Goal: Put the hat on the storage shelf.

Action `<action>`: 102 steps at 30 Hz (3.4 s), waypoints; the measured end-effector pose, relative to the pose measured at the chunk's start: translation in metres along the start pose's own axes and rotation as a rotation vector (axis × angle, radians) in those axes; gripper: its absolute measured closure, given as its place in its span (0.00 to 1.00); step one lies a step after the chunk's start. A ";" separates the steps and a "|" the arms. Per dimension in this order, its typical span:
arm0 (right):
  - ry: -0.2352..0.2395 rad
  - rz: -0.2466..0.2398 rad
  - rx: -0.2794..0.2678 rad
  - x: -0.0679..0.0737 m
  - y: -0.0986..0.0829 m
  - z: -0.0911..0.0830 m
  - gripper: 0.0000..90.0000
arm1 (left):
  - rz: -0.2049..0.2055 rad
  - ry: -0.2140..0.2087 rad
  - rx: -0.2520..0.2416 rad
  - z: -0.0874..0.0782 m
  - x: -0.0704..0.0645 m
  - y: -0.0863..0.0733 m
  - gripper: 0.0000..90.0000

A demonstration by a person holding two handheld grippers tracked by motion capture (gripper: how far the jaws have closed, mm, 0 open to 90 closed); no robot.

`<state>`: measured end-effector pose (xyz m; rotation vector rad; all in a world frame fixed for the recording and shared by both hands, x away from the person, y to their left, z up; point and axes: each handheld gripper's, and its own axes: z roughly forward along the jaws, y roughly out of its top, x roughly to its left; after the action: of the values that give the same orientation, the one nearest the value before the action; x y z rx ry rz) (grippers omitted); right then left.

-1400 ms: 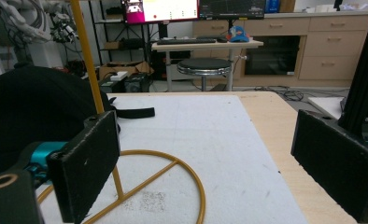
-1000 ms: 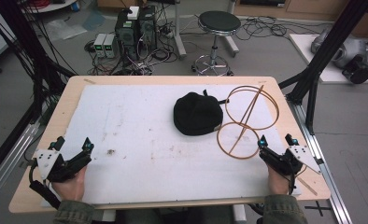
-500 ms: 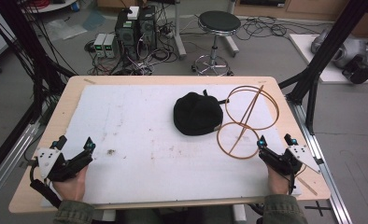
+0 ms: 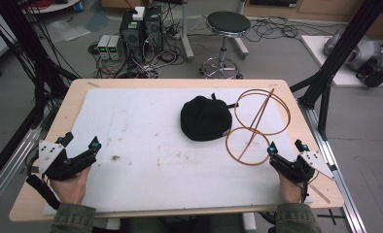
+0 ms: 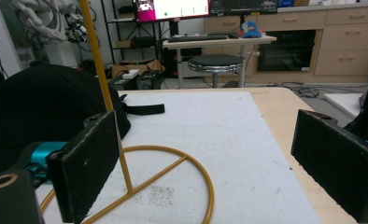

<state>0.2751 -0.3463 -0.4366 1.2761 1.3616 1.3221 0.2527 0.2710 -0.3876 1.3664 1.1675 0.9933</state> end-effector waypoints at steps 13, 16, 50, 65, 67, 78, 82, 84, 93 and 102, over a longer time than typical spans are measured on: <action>0.020 0.002 0.007 0.001 0.000 0.000 0.08 | 0.008 -0.080 0.049 0.028 -0.011 0.033 0.18; 0.021 -0.001 0.008 0.002 -0.001 0.000 0.08 | 0.038 -0.084 0.057 0.036 -0.014 0.041 0.18; 0.019 -0.004 0.011 0.002 -0.001 0.002 0.08 | 0.186 -0.424 0.341 0.169 -0.101 0.082 0.21; 0.026 0.002 0.012 0.001 -0.001 0.004 0.08 | 0.201 -0.492 0.385 0.204 -0.155 0.070 0.22; 0.027 0.001 0.013 0.001 -0.001 0.004 0.08 | 0.203 -0.503 0.395 0.207 -0.160 0.069 0.22; 0.025 0.001 0.012 0.001 -0.001 0.005 0.08 | 0.220 -0.539 0.435 0.217 -0.188 0.060 0.22; 0.022 0.004 0.009 0.002 -0.001 0.004 0.08 | 0.231 -0.547 0.457 0.222 -0.199 0.054 0.22; 0.022 0.006 0.009 0.002 -0.001 0.004 0.08 | 0.245 -0.553 0.476 0.224 -0.205 0.050 0.23; 0.018 -0.012 0.006 0.002 -0.001 0.005 0.08 | 0.267 -0.531 0.513 0.231 -0.227 0.035 0.23; 0.024 -0.001 0.004 0.000 -0.001 0.004 0.08 | 0.269 -0.520 0.539 0.237 -0.247 0.024 0.25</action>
<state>0.2785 -0.3453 -0.4380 1.2657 1.3821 1.3382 0.4413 -0.0156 -0.3847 2.1006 0.8908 0.4501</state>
